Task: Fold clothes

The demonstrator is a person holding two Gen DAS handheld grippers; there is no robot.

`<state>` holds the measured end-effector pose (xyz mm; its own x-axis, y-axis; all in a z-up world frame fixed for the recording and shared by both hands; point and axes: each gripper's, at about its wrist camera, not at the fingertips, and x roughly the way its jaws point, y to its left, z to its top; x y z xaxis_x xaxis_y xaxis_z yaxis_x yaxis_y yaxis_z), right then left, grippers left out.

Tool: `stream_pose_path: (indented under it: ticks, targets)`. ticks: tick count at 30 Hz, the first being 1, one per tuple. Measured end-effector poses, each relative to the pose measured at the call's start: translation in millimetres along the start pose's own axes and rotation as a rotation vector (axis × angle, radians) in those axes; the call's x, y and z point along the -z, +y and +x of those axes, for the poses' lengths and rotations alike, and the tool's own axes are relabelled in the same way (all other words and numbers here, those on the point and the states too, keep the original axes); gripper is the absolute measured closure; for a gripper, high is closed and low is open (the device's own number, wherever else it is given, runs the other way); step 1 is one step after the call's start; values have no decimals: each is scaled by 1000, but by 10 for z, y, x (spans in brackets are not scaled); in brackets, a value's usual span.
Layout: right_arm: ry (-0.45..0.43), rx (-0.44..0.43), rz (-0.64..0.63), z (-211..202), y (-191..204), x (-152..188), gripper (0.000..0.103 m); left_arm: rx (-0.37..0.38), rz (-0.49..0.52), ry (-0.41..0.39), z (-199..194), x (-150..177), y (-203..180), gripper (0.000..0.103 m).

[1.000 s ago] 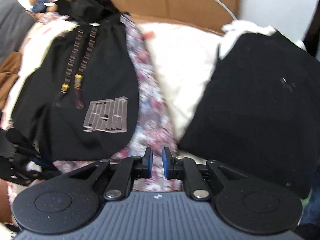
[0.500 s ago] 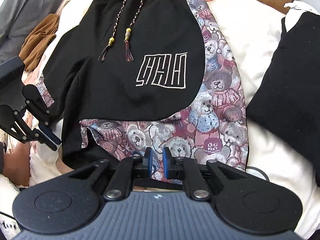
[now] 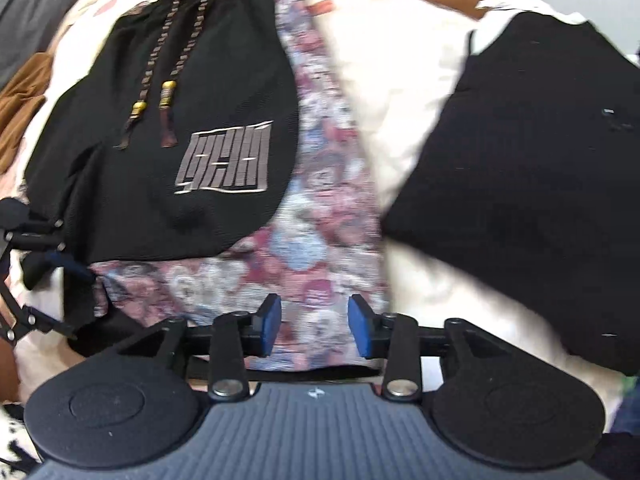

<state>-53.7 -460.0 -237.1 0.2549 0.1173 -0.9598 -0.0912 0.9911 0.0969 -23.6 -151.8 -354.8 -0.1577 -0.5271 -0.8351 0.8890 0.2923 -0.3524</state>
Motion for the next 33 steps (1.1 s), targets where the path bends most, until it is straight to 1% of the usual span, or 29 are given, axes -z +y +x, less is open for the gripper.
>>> stream_pose_path:
  ticks: [2, 3, 4, 5, 6, 7, 9, 14, 16, 18, 19, 20, 21, 23, 26, 28, 29, 30, 31, 32, 33]
  targets:
    - [4, 21, 25, 0, -97, 24, 55, -34, 15, 6, 35, 34, -38, 55]
    - [6, 31, 39, 2, -148, 33, 55, -50, 21, 6, 29, 52, -46, 62]
    - [8, 39, 53, 4, -197, 43, 55, -59, 23, 10, 9, 62, -36, 75]
    - [11, 43, 66, 9, -238, 50, 55, -54, 16, 18, -6, 64, -5, 82]
    - [14, 45, 76, 14, -273, 56, 55, -38, 2, 26, -30, 67, 38, 92]
    - [18, 44, 84, 22, -298, 64, 54, -14, -18, 33, -61, 72, 91, 97]
    - [27, 35, 93, 42, -331, 74, 54, 54, -75, 45, -167, 116, 240, 99]
    - [40, 9, 116, 118, -358, 90, 54, 94, -65, 55, -247, 247, 214, 100]
    - [52, -11, 121, 187, -354, 88, 54, 105, -71, 59, -269, 298, 205, 100]
    - [72, -22, 118, 260, -350, 85, 55, 107, -56, 61, -284, 328, 178, 100]
    - [83, -21, 112, 292, -353, 83, 62, 110, -42, 60, -291, 336, 159, 100]
    - [92, -20, 106, 314, -359, 77, 87, 113, -28, 59, -299, 337, 138, 100]
    - [99, -19, 97, 321, -368, 67, 95, 115, -15, 58, -281, 324, 116, 100]
    - [109, -5, 65, 306, -365, 51, 98, 123, 9, 55, -277, 307, 92, 100]
    - [116, 20, 27, 261, -359, 26, 98, 144, 24, 46, -277, 297, 90, 100]
    - [144, 17, 34, 295, -386, 14, 98, 158, 16, 67, -232, 297, 104, 98]
    - [161, 18, 35, 318, -393, 14, 97, 174, 17, 85, -220, 300, 94, 95]
    - [183, 22, 34, 348, -389, 25, 97, 189, 18, 103, -208, 302, 84, 86]
    - [200, 19, 43, 358, -394, 35, 96, 205, 21, 118, -203, 306, 72, 79]
    - [213, 4, 57, 351, -408, 36, 92, 222, 30, 110, -254, 315, 42, 76]
    - [217, -5, 62, 324, -416, 32, 91, 237, 24, 96, -301, 320, 36, 70]
